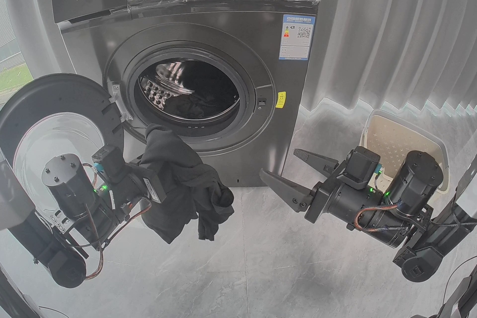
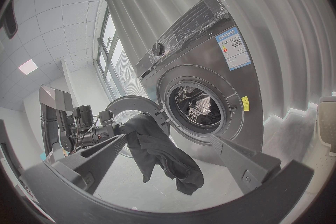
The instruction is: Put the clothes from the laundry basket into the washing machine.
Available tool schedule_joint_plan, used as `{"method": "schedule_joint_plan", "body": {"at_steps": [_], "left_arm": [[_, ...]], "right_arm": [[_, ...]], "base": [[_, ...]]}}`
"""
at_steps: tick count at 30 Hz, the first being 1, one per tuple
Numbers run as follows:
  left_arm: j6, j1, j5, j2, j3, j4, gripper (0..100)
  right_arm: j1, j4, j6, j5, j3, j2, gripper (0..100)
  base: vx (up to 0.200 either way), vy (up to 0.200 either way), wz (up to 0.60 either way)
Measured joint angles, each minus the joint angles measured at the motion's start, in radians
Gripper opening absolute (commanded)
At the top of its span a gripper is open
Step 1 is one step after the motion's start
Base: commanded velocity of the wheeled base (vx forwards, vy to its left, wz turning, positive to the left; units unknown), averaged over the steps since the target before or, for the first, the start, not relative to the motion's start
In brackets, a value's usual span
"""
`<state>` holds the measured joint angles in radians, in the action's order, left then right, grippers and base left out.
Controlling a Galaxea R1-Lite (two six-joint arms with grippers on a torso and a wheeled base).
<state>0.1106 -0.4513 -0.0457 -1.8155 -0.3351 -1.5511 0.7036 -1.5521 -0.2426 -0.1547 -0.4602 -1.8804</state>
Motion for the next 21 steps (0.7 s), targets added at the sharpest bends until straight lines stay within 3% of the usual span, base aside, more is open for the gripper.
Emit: {"method": "schedule_joint_plan", "body": {"at_steps": [2,5,11,21], "left_arm": [[-0.015,-0.005,-0.003,-0.008,0.002,0.0,0],[-0.016,-0.01,-0.003,-0.019,0.002,0.001,0],[-0.021,-0.012,-0.003,-0.033,0.004,0.0,0],[-0.024,-0.036,-0.01,-0.053,0.014,-0.001,0]], "right_arm": [[0.0,0.0,0.0,0.0,0.0,0.0,100],[0.0,0.0,0.0,0.0,0.001,0.0,100],[0.002,0.0,0.0,0.0,0.003,-0.001,100],[0.005,0.0,0.001,0.0,0.003,-0.001,100]], "base": [[0.0,0.0,0.0],[0.0,0.0,0.0],[0.2,0.0,0.0],[0.0,0.0,0.0]]}}
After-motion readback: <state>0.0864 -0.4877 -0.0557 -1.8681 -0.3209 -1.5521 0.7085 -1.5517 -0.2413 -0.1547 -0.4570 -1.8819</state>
